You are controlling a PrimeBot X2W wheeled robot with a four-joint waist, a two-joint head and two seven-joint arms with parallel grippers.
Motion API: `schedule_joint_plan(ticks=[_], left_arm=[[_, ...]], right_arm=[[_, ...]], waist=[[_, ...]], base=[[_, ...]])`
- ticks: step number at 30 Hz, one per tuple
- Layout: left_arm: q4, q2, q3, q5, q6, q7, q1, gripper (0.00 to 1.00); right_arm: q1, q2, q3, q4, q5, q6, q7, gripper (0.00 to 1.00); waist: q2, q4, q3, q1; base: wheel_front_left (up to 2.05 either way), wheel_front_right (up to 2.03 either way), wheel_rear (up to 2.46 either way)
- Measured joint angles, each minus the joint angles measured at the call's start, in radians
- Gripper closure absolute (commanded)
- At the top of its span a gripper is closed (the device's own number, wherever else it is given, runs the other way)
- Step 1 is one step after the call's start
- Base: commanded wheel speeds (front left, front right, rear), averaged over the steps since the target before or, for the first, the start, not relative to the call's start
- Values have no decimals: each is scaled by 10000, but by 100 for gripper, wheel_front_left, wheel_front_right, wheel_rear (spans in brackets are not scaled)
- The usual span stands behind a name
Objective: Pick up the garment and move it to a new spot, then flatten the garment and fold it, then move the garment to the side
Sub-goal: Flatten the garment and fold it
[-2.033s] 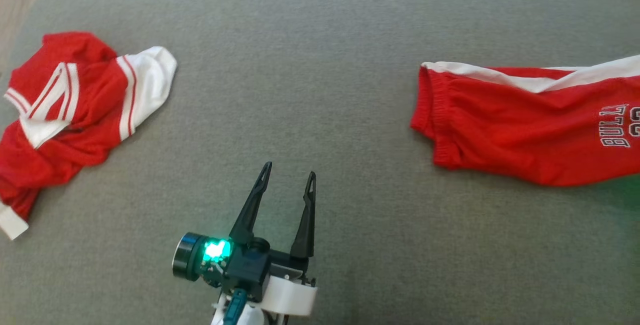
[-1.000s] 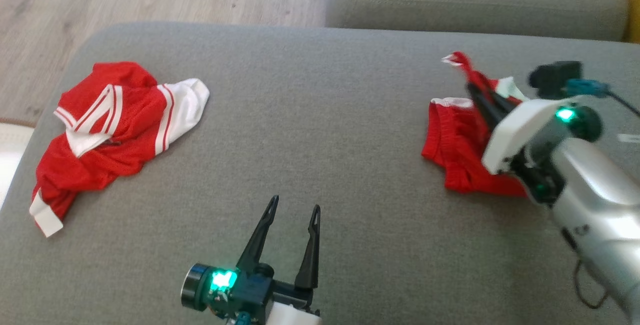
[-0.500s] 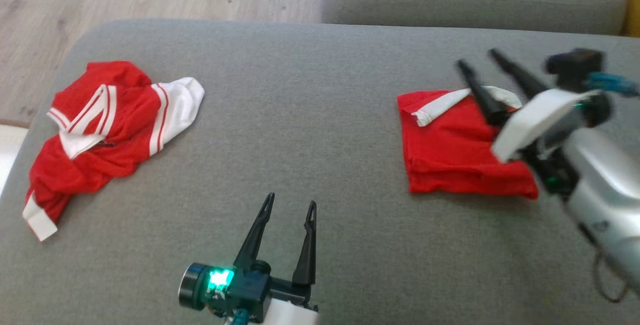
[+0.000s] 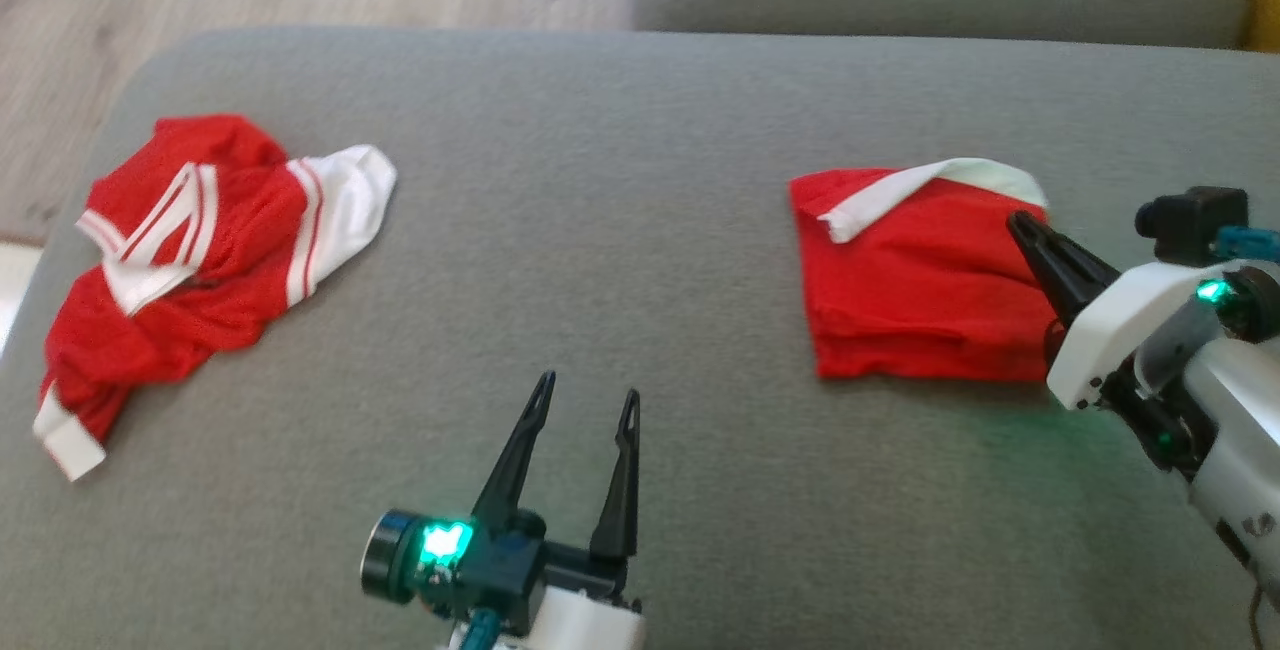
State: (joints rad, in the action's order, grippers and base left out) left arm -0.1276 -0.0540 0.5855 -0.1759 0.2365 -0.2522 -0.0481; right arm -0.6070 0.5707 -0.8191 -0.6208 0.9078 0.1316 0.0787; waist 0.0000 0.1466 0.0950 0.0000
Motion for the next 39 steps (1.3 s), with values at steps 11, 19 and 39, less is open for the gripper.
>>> schedule_joint_plan(ticks=[11,19,39], left_arm=[[4,6,704,-407,-58,-2,-757,0],[29,12,1001,-723,128,0,-1188,0],[-274,-52,-155,-267,278,0,-395,0]], right_arm=[[-1276,15,-871,-1346,514,0,-1883,100],[-1542,148,-1104,-1877,715,0,-1850,100],[265,-1049,4059,472,-1996,0,1726,0]], waist=[[0,1521,778,1],[0,2362,1185,2],[0,942,49,-1]], base=[[0,0,0],[0,0,0],[0,0,0]])
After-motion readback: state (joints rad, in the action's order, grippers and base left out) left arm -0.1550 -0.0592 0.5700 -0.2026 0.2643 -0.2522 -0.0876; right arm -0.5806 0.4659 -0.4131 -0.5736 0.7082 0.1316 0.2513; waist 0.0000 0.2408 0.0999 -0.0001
